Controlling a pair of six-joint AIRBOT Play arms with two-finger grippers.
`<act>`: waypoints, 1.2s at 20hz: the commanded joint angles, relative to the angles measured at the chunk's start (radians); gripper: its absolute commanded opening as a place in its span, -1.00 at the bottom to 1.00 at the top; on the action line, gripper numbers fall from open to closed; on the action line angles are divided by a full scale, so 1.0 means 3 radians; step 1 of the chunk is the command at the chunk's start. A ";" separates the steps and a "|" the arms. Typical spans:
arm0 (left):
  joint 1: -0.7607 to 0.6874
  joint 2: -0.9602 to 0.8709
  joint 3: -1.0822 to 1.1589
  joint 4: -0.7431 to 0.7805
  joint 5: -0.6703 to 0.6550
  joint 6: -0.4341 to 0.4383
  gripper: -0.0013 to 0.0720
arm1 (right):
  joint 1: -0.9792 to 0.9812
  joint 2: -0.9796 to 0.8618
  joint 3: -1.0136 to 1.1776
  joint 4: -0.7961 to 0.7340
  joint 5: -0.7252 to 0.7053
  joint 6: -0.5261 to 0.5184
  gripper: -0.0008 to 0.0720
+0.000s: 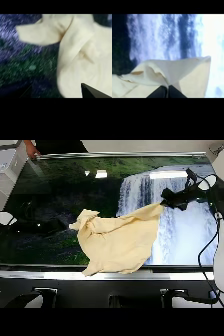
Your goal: Fold the clothes and pants, and hang the long-sleeved shirts on hangers.
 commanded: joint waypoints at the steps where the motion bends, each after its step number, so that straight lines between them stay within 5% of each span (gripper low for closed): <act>1: 0.0099 0.0371 -0.0393 0.0201 -0.0909 -0.0037 0.97 | 0.0005 0.0050 -0.0075 -0.0492 0.0520 -0.0070 -0.89; 5: -0.0718 0.0673 -0.1535 -0.0703 -0.0150 -0.0055 0.96 | 0.0005 0.0050 -0.0233 -0.0402 0.0547 -0.0071 -0.89; 9: -0.1549 0.0566 -0.1896 -0.0947 0.0818 -0.0270 0.96 | 0.0005 0.0051 -0.0237 -0.0389 0.0567 -0.0071 -0.89; 11: -0.1714 0.0465 -0.1890 -0.1114 0.1174 -0.0290 0.75 | 0.0005 0.0051 -0.0237 -0.0388 0.0575 -0.0070 -0.89; 15: -0.1952 0.0202 -0.1890 -0.1441 0.1353 -0.0145 0.59 | 0.0005 0.0051 -0.0237 -0.0388 0.0649 -0.0072 -0.89; 16: -0.2023 0.0177 -0.1888 -0.1466 0.1335 -0.0135 0.24 | 0.0005 0.0051 -0.0237 -0.0389 0.0665 -0.0075 -0.89; 17: -0.2075 0.0174 -0.1881 -0.1466 0.1311 -0.0123 -0.43 | 0.0005 0.0051 -0.0237 -0.0389 0.0668 -0.0074 -0.89; 18: -0.2083 0.0178 -0.1839 -0.1465 0.1232 0.0015 -0.88 | 0.0005 0.0052 -0.0234 -0.0389 0.0666 -0.0074 -0.89; 21: -0.1797 0.0375 -0.1297 -0.1330 0.0923 0.0717 -0.88 | 0.0004 0.0165 -0.0112 -0.0426 0.0546 -0.0081 -0.89; 24: -0.1146 0.0815 -0.0051 -0.0571 0.0797 0.0565 -0.88 | 0.0001 0.0487 0.0429 -0.0617 0.0085 -0.0081 -0.89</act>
